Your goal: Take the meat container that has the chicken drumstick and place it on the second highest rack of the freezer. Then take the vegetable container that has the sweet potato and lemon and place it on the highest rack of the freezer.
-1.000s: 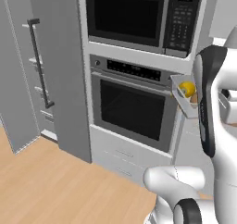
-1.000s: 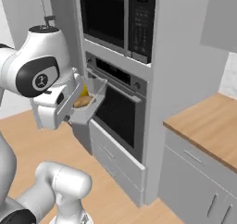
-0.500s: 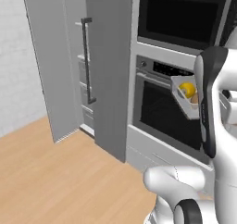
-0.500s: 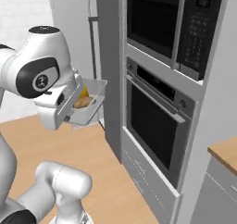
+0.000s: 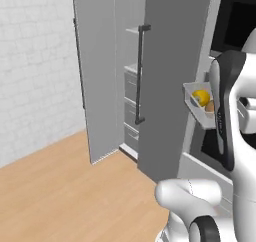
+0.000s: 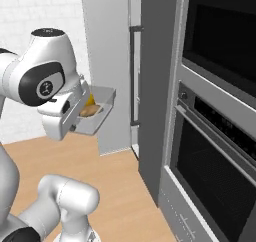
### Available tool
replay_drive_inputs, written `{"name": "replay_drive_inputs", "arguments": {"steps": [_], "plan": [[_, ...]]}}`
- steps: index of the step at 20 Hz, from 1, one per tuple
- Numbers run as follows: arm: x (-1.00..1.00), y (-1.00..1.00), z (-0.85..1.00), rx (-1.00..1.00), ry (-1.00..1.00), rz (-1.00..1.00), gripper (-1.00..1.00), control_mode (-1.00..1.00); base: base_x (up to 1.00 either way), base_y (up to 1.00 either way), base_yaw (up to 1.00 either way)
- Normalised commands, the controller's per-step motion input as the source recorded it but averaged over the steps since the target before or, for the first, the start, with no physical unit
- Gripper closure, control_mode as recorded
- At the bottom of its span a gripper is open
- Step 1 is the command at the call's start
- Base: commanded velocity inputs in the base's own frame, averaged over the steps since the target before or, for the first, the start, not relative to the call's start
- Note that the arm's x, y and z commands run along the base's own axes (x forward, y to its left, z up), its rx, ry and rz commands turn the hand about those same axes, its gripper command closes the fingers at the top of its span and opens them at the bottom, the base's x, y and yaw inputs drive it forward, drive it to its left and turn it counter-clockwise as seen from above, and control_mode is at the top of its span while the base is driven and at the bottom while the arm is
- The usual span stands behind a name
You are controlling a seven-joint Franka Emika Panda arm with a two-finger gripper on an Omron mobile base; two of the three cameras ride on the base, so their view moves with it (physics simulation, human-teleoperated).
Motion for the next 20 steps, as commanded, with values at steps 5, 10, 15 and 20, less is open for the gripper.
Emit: {"name": "replay_drive_inputs", "arguments": {"steps": [5, 10, 15, 20], "plan": [[0.00, 0.00, 0.00, 0.00, 0.00, 0.00, 1.00, 1.00, 0.88, 0.41, -0.02], [0.00, 0.00, 0.00, 0.00, 0.00, 0.00, 1.00, 1.00, 0.66, 0.36, -0.18], [0.00, 0.00, 0.00, 0.00, 0.00, 0.00, 1.00, 1.00, 0.52, 0.31, -0.28], [0.00, 0.00, 0.00, 0.00, 0.00, 0.00, 1.00, 1.00, 0.58, 0.50, -0.35]]}}
